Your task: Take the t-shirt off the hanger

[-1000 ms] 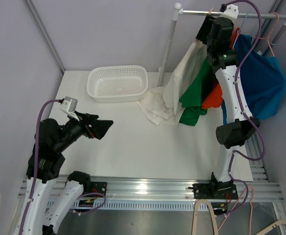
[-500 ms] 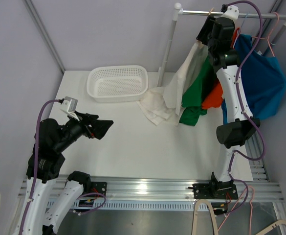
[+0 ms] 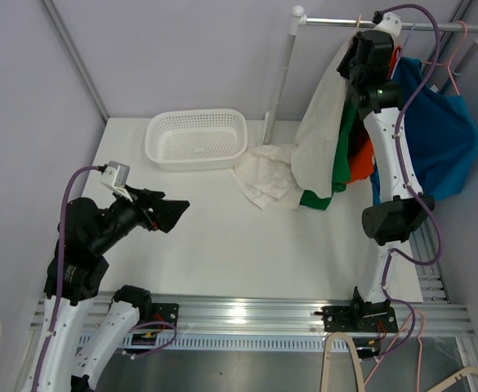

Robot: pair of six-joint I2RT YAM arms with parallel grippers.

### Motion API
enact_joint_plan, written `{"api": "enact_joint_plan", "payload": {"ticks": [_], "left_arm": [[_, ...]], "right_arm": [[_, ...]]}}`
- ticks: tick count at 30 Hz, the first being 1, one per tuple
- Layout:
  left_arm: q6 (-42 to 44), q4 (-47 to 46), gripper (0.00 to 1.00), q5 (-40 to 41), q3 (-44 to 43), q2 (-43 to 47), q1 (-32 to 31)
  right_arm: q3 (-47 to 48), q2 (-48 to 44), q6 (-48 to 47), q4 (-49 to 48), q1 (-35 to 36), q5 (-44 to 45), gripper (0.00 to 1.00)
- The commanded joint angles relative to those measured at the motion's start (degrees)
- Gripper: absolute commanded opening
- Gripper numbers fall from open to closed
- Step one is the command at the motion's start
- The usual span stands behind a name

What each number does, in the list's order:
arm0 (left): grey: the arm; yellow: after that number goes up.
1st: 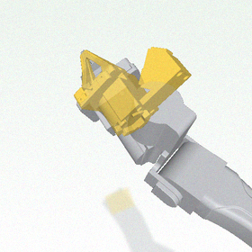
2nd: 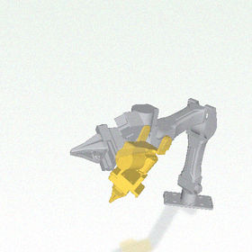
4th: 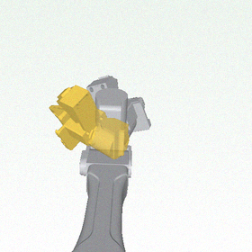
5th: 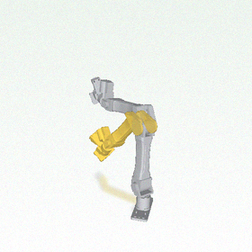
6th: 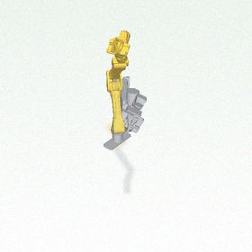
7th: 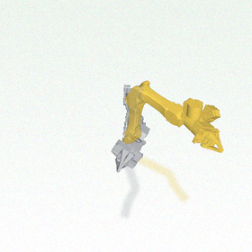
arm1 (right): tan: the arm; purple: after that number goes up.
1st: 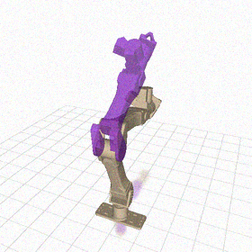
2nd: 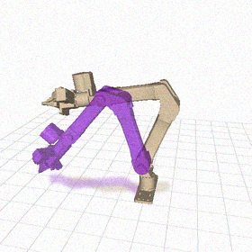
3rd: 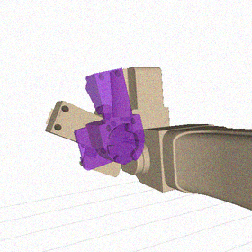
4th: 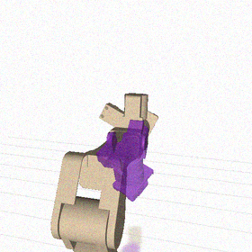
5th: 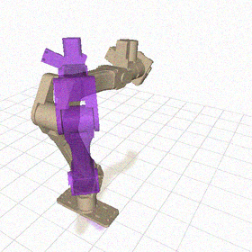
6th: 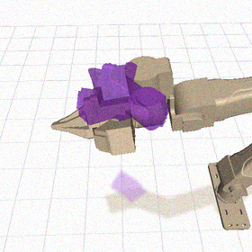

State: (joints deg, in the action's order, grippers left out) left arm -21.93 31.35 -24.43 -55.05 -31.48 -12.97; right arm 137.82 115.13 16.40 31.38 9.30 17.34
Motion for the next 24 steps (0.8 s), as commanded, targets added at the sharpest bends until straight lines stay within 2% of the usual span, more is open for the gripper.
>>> {"api": "enact_joint_plan", "payload": {"ticks": [1,2,3,4,16,24], "left_arm": [[0.75,-1.38,0.99,-0.97,0.29,-0.51,0.49],[0.84,-1.47,1.00,-0.89,0.55,-0.51,0.49],[0.75,-1.47,1.00,-0.89,0.47,-0.51,0.49],[0.84,-1.56,0.99,-0.97,0.47,-0.42,0.49],[0.49,-1.82,1.00,-1.24,0.29,-1.91,0.49],[0.58,-2.53,0.99,-2.55,0.38,-2.09,0.49]], "right_arm": [[1.84,0.88,-0.49,0.88,-0.33,0.94,0.25],[1.75,0.80,-0.76,0.10,-0.25,0.59,0.18],[1.66,0.71,-1.54,-0.43,-0.25,0.06,0.04],[1.66,0.62,-1.90,-1.57,-0.16,-1.16,0.00],[2.28,-2.27,-14.11,-12.12,3.70,-4.24,0.00],[-0.61,-7.81,-14.12,-13.53,4.06,-8.99,0.00]]}}
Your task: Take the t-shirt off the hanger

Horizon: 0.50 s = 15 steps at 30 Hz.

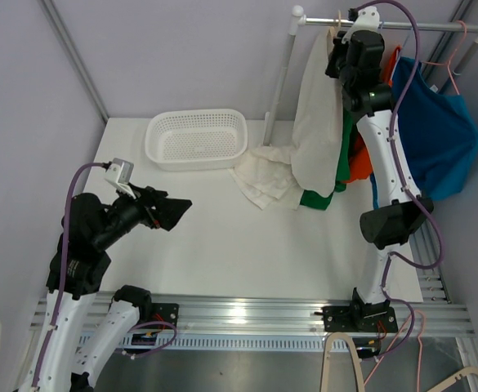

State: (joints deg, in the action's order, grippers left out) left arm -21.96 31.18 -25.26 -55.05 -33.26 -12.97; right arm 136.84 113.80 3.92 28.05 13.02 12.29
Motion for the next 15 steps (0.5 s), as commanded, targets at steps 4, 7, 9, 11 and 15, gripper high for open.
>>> {"api": "enact_joint_plan", "payload": {"ticks": [4,7,9,11,15], "left_arm": [[0.77,-3.92,0.99,-3.73,1.08,-0.06,0.49],[0.34,-4.98,1.00,-5.94,1.43,-0.06,0.49],[0.33,-5.51,1.00,-6.38,1.61,-0.14,0.49],[0.42,-5.60,1.00,-5.77,1.44,-0.23,0.49],[0.51,-6.04,0.99,-4.80,0.91,-1.11,0.32]], "right_arm": [[-7.26,-11.05,-2.34,-13.97,0.52,-3.07,0.00],[-7.46,-12.72,-2.60,-13.21,0.43,-2.54,0.00],[-7.72,-13.68,-2.43,-12.24,0.26,-2.36,0.00],[-10.08,-15.09,-2.08,-11.97,0.26,-2.54,0.00],[-15.10,-19.22,-1.03,-14.70,0.08,-2.72,0.00]]}}
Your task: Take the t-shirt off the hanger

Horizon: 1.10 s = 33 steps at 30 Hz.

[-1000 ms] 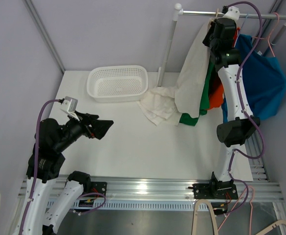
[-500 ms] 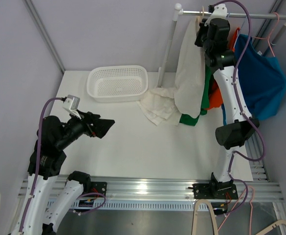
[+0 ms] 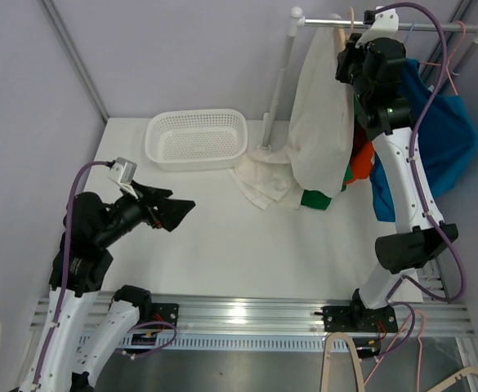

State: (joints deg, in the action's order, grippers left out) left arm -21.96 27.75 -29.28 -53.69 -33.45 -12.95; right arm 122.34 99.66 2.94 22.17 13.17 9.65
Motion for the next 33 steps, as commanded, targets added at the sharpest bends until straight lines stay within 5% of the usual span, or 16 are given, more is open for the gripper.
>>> {"api": "enact_joint_plan", "payload": {"ticks": [1,4,10,19,27,33], "left_arm": [[0.60,-2.52,1.00,-0.78,-0.97,-1.52,0.12],[1.82,-0.68,1.00,2.19,-3.69,-3.54,-3.47],[7.18,6.62,1.00,22.14,-12.66,-10.13,-25.17],[17.01,6.36,0.99,37.33,-19.78,-23.84,-46.72],[37.22,-16.44,1.00,50.00,-19.44,-34.21,-61.04],[44.45,-28.52,1.00,57.23,-21.45,-43.53,-62.90]], "right_arm": [[-0.44,-5.43,1.44,-6.99,-0.16,0.10,0.00],[-1.05,-7.36,7.66,-2.51,0.01,0.63,0.00],[-10.27,-14.84,18.41,0.06,7.12,12.91,0.00],[-11.96,-19.32,23.69,4.19,8.63,0.03,0.00],[-15.20,-21.52,26.77,3.84,8.80,-7.71,0.00],[-14.06,-22.58,25.71,4.81,8.80,-8.95,0.00]]}}
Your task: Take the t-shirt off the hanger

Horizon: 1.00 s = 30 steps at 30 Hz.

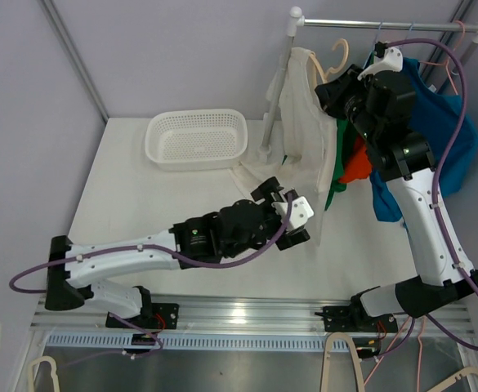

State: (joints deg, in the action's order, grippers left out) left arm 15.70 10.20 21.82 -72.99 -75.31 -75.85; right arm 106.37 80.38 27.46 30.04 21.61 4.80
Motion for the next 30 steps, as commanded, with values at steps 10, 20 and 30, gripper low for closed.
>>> {"api": "enact_joint_plan", "payload": {"ticks": [10,20,30], "left_arm": [[11.89,-20.84,0.76,7.89,-6.54,-12.84,0.18],[4.78,-12.23,0.01,-5.28,-4.26,-6.53,-1.05],[-1.83,19.23,0.01,-41.84,-19.90,-9.41,-11.94]], "right_arm": [[4.99,-3.65,2.51,-0.95,0.37,-9.89,0.00],[6.13,-2.34,-0.13,-0.95,0.28,-6.39,0.00],[7.98,3.21,-0.22,-0.69,-3.85,-9.89,0.00]]}}
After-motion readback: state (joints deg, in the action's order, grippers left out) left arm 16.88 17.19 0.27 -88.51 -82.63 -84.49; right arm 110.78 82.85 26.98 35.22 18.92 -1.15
